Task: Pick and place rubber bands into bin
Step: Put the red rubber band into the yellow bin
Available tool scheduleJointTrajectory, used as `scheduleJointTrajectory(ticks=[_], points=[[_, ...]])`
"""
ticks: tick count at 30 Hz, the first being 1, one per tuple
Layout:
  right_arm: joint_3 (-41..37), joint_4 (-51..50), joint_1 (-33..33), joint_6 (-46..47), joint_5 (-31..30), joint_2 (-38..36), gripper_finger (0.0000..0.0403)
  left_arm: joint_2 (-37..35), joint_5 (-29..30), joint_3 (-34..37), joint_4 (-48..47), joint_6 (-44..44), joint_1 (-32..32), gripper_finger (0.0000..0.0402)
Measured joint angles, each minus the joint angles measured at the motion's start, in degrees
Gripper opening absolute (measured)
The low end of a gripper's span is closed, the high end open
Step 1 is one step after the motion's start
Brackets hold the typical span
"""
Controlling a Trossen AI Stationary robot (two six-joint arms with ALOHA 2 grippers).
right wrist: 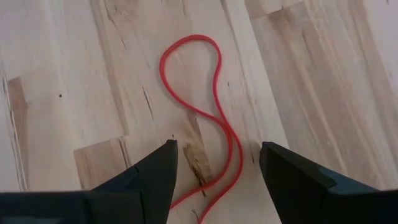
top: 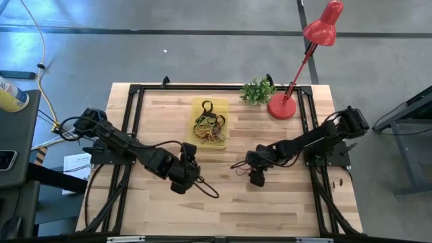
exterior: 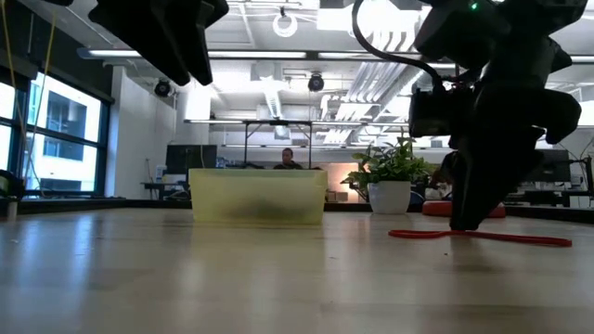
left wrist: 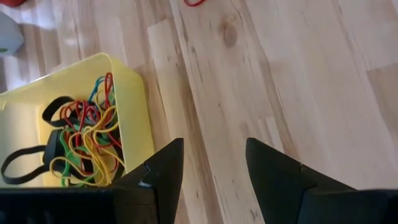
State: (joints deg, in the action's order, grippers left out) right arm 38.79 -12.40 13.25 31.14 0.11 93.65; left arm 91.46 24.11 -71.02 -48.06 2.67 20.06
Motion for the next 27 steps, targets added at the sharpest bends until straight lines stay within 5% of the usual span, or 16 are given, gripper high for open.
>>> scheduleJointTrajectory(ticks=[19,27], points=[[1.54,-5.95,5.59,4.58,-12.59,0.50,0.0220,0.00,0.38,-0.02,-0.53,2.29,0.36,0.0161],[1.57,-6.29,5.47,4.88,-11.86,0.48,0.0215,0.00,0.38,-0.02,-0.45,2.26,0.36,0.0161]])
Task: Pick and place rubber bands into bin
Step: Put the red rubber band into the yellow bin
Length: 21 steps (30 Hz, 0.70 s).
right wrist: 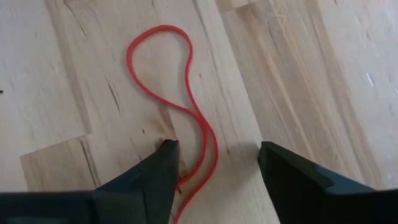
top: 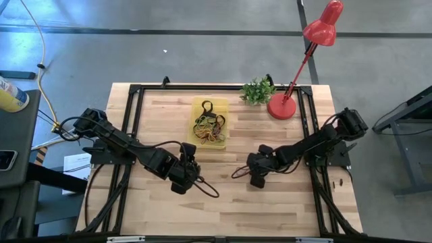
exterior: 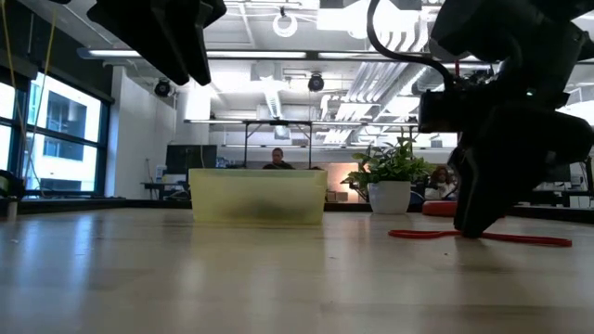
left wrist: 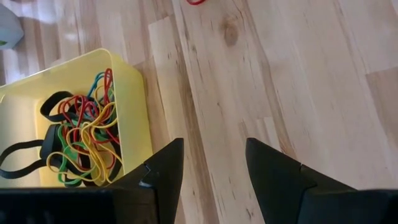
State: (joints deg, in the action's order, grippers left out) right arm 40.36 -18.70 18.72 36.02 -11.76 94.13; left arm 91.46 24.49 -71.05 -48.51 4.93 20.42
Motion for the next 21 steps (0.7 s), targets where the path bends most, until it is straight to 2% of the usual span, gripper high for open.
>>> scheduleJointTrajectory(ticks=[3,18,21], points=[[0.00,-0.03,-0.02,0.06,0.16,0.00,0.0191,0.00,0.00,0.00,0.00,0.04,0.00,0.0161],[0.09,-2.44,0.00,3.31,-0.60,-0.07,0.0021,0.00,0.63,-0.02,-0.02,0.95,1.12,0.0161],[0.09,-2.64,0.02,4.83,-1.00,-0.07,0.0005,0.00,0.63,-0.02,-0.04,0.99,1.10,0.0161]])
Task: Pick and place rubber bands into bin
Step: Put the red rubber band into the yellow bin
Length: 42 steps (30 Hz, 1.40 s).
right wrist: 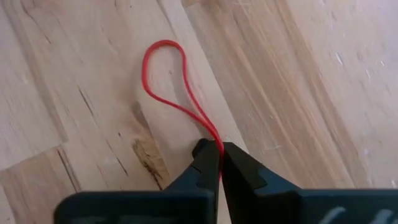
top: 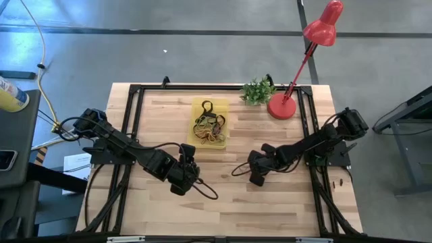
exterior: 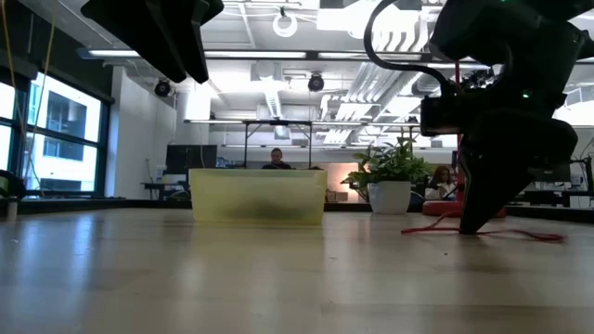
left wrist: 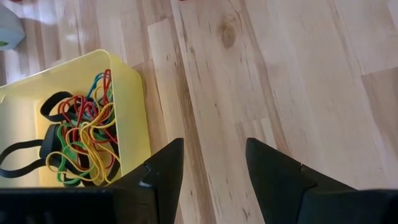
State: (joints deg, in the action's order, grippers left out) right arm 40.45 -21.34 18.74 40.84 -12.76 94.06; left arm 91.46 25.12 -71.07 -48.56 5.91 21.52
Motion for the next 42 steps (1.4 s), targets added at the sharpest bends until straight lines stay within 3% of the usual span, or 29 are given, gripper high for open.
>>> scheduleJointTrajectory(ticks=[8,15,22,28,37,42], points=[[1.16,-0.19,0.28,2.56,-0.97,0.07,0.0004,0.00,-0.23,0.00,-0.02,0.16,0.02,0.0161],[6.77,-2.54,0.26,-3.03,-2.85,0.36,0.0002,-1.23,-1.25,-0.79,-0.95,0.30,0.96,0.0161],[12.83,-4.59,-0.57,-8.30,-5.17,0.22,0.0001,-5.65,3.67,-2.47,-3.50,0.60,2.29,0.0161],[19.77,-5.86,-1.92,-14.26,-7.19,0.12,0.0001,-11.38,4.53,-2.47,-5.67,0.16,2.25,0.0161],[31.59,-6.66,-7.07,-25.78,-9.20,0.00,0.0001,-16.38,6.23,-2.45,-12.71,0.40,2.25,0.0161],[33.64,-2.21,-13.27,-29.29,-8.29,-0.04,0.0001,-16.55,9.46,-2.43,-14.25,0.48,2.12,0.0161]])
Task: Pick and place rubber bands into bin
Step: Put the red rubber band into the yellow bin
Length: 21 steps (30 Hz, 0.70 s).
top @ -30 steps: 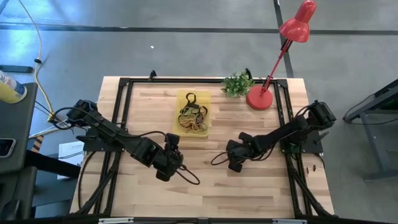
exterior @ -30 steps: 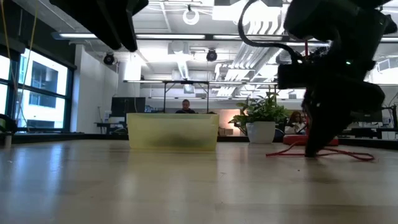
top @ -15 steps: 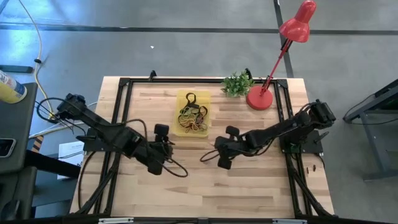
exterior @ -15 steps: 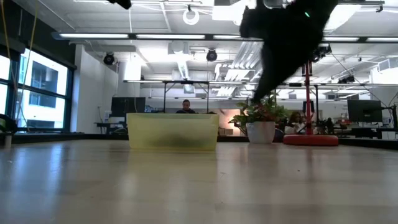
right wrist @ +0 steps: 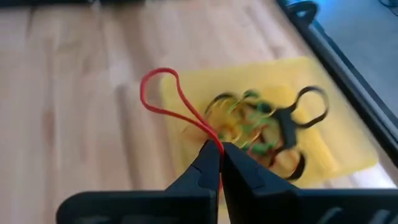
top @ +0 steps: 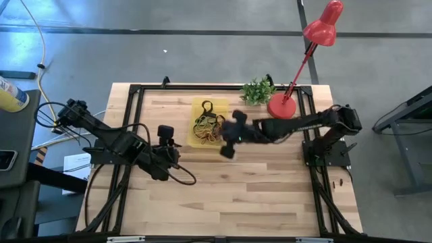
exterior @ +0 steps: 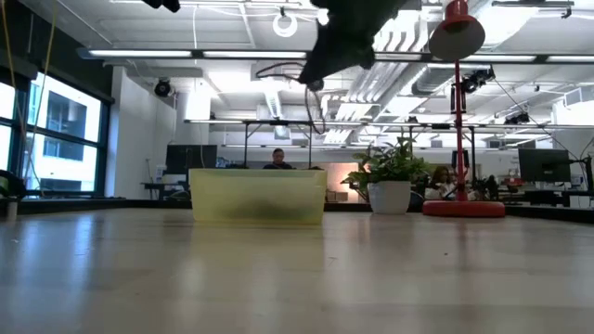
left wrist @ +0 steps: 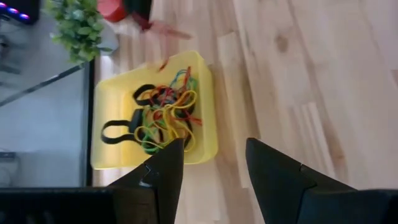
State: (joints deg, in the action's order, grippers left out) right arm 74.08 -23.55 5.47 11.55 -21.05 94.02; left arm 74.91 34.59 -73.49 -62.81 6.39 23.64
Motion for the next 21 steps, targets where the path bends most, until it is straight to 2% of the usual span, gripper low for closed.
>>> scheduleJointTrajectory(ticks=[10,21], points=[[0.02,13.35,-12.48,1.10,11.51,5.61,0.0001,-0.24,4.04,0.02,-2.96,-0.07,0.00,0.0161],[0.02,15.67,-17.53,6.44,17.40,12.94,0.0002,-0.24,2.95,0.04,-6.07,0.09,0.02,0.0161]])
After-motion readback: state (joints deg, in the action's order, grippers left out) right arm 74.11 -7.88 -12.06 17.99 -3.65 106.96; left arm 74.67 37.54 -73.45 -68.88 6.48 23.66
